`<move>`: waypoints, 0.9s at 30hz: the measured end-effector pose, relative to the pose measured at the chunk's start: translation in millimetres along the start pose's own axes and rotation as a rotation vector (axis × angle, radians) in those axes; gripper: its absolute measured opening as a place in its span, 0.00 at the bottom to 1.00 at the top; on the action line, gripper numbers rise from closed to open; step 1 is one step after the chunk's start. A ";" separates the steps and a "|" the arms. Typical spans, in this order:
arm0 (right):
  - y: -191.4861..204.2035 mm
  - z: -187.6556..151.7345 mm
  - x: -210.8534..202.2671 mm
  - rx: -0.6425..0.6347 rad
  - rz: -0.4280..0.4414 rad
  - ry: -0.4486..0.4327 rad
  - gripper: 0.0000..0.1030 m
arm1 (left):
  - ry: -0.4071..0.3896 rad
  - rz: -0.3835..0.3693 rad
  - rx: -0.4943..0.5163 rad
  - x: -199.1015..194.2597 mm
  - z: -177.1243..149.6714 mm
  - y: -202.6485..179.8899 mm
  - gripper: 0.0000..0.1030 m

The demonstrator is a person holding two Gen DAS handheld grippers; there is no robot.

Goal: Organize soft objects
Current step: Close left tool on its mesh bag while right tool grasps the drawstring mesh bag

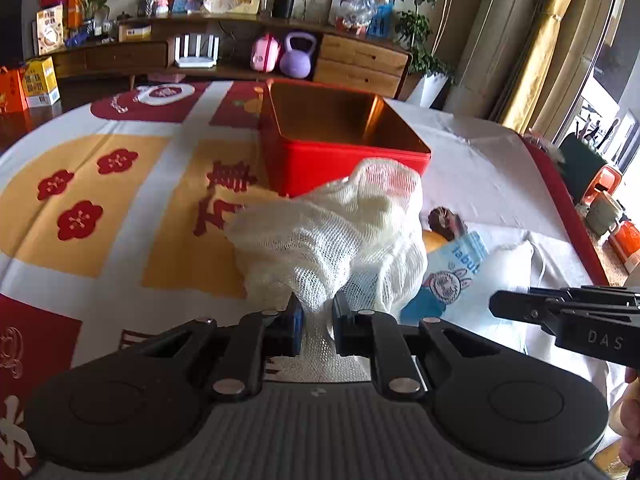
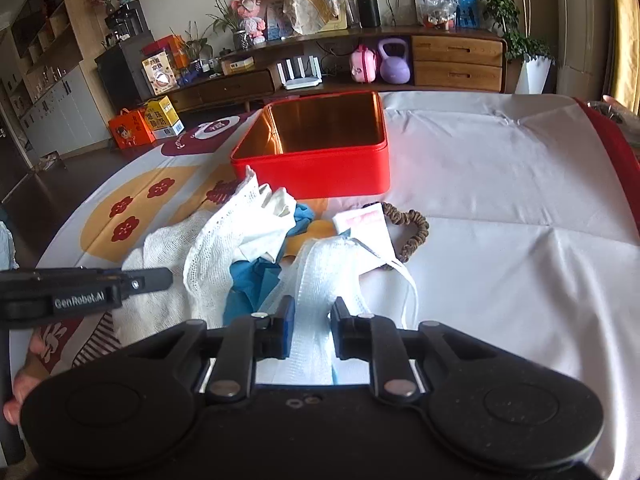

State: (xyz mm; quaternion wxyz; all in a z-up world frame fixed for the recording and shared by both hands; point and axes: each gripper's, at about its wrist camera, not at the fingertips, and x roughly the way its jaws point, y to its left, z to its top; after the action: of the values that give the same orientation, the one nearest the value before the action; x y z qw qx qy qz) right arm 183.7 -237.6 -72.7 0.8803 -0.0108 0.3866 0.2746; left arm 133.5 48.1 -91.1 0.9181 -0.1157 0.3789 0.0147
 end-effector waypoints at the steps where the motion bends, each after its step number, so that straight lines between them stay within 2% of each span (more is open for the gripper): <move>1: 0.3 0.5 -3.3 -0.001 0.004 -0.004 0.18 | -0.010 -0.002 -0.004 -4.1 1.5 1.7 0.13; 9: -3.6 -5.0 -20.2 -0.017 0.011 0.003 0.21 | -0.071 -0.015 -0.031 -28.9 12.9 9.9 0.11; 17: -16.8 -26.1 -17.4 -0.022 -0.039 0.046 0.22 | -0.089 -0.021 -0.029 -40.6 13.0 7.1 0.11; 18: -16.8 -26.6 -20.5 -0.029 -0.036 0.039 0.17 | -0.089 -0.019 -0.028 -40.7 12.6 6.7 0.11; 19: -16.7 -26.5 -23.7 -0.036 -0.029 0.030 0.05 | -0.088 -0.018 -0.028 -41.5 11.9 6.7 0.11; 20: -16.5 -26.0 -27.1 -0.043 -0.027 0.019 0.02 | -0.088 -0.018 -0.028 -41.9 11.7 6.3 0.11; 27: -16.8 -14.2 -48.6 -0.075 -0.016 -0.026 0.02 | -0.107 -0.021 -0.016 -48.6 12.2 4.8 0.11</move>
State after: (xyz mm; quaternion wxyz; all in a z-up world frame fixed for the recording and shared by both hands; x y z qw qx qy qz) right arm 155.6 -278.2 -52.5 0.8865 -0.0433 0.3645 0.2818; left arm 106.8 58.5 -49.6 0.9362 -0.1260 0.3279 0.0143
